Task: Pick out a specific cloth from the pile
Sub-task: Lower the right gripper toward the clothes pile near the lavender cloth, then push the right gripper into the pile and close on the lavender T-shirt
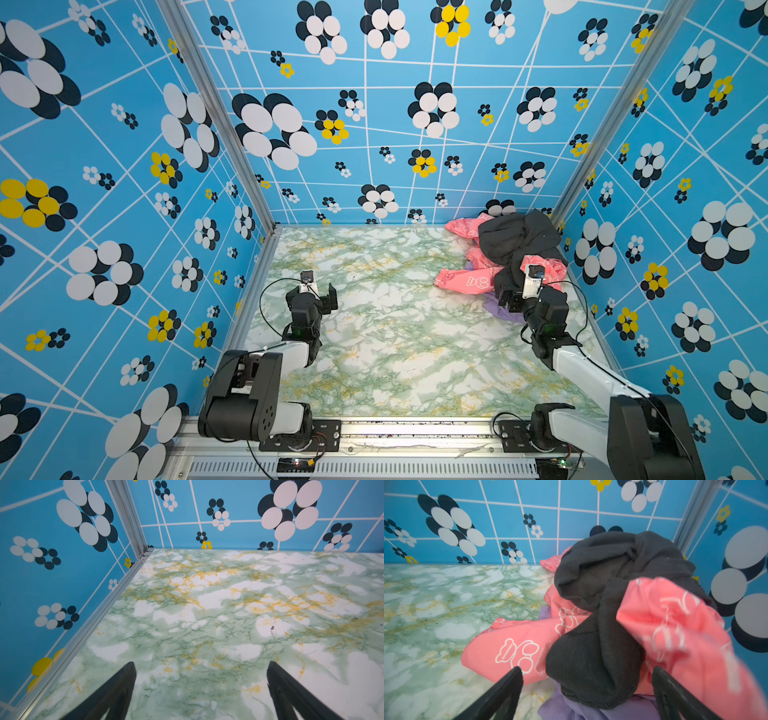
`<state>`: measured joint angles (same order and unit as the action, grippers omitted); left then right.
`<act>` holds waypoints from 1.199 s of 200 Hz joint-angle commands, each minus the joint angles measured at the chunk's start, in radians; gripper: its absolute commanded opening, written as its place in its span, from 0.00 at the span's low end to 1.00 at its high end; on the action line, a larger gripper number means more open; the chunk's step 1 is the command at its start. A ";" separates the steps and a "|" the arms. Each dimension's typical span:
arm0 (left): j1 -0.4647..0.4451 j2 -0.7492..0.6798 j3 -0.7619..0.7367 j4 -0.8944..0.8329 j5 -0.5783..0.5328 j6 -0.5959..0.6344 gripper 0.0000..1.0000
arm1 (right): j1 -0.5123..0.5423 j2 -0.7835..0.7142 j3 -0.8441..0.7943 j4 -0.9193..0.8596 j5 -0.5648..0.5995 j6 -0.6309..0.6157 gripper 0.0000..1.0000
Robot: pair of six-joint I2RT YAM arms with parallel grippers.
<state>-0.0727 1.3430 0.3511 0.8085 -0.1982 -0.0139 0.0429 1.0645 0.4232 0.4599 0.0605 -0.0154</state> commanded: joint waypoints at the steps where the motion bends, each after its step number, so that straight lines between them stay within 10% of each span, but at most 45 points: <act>1: -0.007 -0.096 0.034 -0.154 0.036 0.003 0.99 | 0.005 -0.147 0.059 -0.346 -0.018 0.024 0.99; 82: -0.009 -0.379 0.111 -0.497 0.007 -0.132 0.99 | 0.006 -0.421 0.313 -0.966 0.078 0.261 0.99; 116: -0.006 -0.394 0.176 -0.659 -0.136 -0.310 0.99 | 0.006 -0.332 0.338 -0.983 0.045 0.265 0.99; 240: -0.004 -0.491 0.126 -0.730 0.183 -0.259 0.99 | 0.006 0.001 0.268 -0.837 0.045 0.615 0.76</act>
<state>-0.0788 0.8772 0.4965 0.0959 -0.0635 -0.2615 0.0437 1.0183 0.7300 -0.4660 0.0761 0.4843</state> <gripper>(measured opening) 0.992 0.800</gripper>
